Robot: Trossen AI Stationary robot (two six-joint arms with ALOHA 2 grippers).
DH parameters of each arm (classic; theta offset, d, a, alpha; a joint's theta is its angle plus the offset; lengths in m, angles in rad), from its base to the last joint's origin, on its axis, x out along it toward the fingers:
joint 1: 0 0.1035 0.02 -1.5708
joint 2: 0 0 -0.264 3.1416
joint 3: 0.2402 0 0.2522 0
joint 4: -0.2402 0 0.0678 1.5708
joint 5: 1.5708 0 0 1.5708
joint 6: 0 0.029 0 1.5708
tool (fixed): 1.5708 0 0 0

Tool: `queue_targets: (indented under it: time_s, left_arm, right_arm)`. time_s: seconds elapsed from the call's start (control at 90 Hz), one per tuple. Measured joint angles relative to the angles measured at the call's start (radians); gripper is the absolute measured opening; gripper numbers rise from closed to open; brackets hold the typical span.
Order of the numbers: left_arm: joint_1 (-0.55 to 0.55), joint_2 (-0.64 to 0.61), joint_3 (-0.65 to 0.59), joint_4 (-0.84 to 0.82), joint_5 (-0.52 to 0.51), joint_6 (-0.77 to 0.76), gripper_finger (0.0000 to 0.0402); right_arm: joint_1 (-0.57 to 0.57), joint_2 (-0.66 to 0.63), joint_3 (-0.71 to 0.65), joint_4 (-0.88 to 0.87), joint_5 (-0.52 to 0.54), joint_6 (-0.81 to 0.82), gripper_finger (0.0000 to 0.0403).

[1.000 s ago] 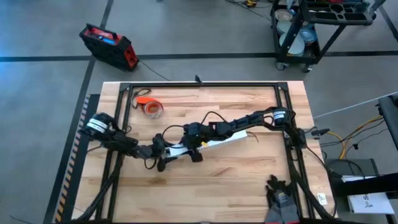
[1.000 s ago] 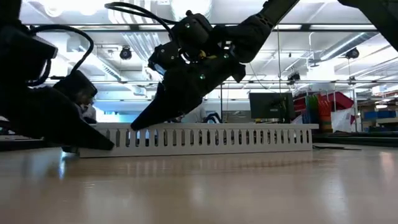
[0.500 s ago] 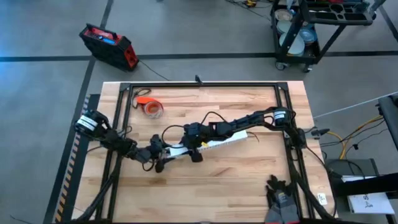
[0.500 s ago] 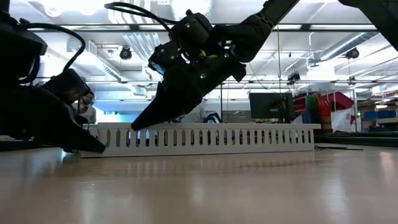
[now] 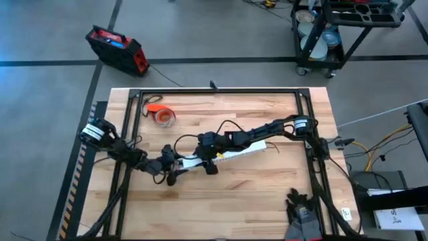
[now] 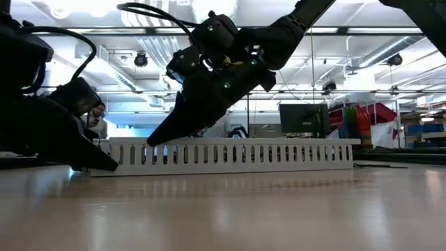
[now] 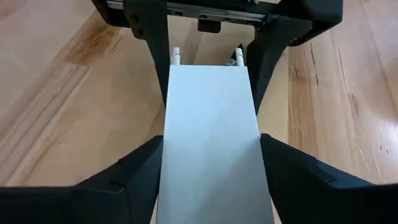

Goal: Ziptie cables
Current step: Close the white cable duct

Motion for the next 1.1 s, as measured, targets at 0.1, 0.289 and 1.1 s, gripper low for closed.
queue_targets:
  time_s: [0.1, 0.289, 1.1]
  left_arm:
    - [0.000, 0.001, 0.000, 0.000, -0.003, 0.007, 0.0308]
    - [-0.001, 0.001, 0.000, 0.001, -0.001, -0.001, 0.0308]
    - [-0.001, 0.008, 0.042, -0.028, -0.053, 0.089, 0.0308]
  right_arm:
    - [-0.001, -0.001, 0.000, -0.005, 0.000, 0.000, 0.0224]
    - [-0.018, -0.025, -0.018, -0.043, -0.004, -0.008, 0.0223]
    - [-0.058, -0.196, -0.295, 0.082, 0.058, 0.043, 0.0223]
